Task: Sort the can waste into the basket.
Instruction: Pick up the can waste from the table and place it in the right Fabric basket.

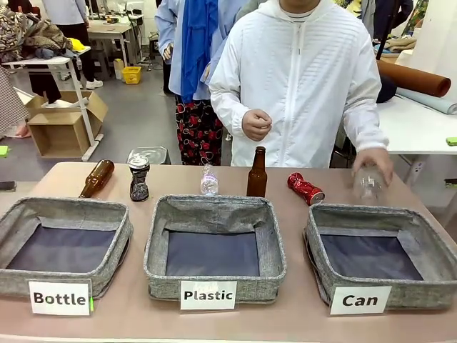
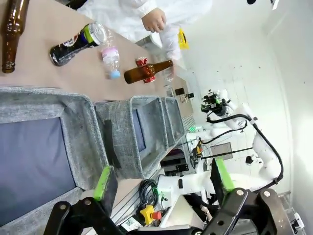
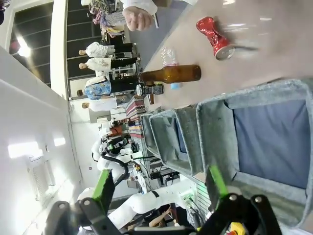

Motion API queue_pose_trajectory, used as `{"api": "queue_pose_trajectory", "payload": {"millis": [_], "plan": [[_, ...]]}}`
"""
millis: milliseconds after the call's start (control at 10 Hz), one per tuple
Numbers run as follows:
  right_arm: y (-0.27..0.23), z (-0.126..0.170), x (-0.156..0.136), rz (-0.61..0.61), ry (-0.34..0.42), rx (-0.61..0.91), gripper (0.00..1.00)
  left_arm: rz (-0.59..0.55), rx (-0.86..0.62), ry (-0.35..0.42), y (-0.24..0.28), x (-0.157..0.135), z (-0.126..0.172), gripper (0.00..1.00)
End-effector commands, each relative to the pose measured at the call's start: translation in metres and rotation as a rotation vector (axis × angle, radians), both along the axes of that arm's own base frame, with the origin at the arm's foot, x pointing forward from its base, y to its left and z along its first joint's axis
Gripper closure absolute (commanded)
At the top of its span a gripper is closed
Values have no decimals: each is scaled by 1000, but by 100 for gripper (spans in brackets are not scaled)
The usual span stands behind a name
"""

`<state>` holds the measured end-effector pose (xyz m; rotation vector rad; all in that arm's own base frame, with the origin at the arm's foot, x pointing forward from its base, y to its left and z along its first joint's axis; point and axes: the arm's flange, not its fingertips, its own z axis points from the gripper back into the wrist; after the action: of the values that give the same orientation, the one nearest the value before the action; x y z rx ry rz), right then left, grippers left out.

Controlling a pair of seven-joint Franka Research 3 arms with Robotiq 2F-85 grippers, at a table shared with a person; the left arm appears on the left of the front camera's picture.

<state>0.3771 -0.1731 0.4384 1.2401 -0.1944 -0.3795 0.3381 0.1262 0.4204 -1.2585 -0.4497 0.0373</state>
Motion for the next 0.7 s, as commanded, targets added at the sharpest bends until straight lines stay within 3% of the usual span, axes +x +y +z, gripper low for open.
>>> {"api": "queue_pose_trajectory", "payload": {"millis": [0, 100, 300, 400, 600], "plan": [[0, 0, 0, 13, -10, 1, 0, -116, 173, -48, 22, 40, 7, 0], [0, 0, 0, 13, -10, 1, 0, -151, 372, -190, 25, 73, 8, 0], [0, 0, 0, 13, -10, 1, 0, -270, 688, -461, -19, 135, 6, 0], [0, 0, 0, 13, -10, 1, 0, -335, 816, -658, -52, 162, -1, 0], [0, 0, 0, 13, -10, 1, 0, -464, 833, -901, -109, 177, -13, 0]]}}
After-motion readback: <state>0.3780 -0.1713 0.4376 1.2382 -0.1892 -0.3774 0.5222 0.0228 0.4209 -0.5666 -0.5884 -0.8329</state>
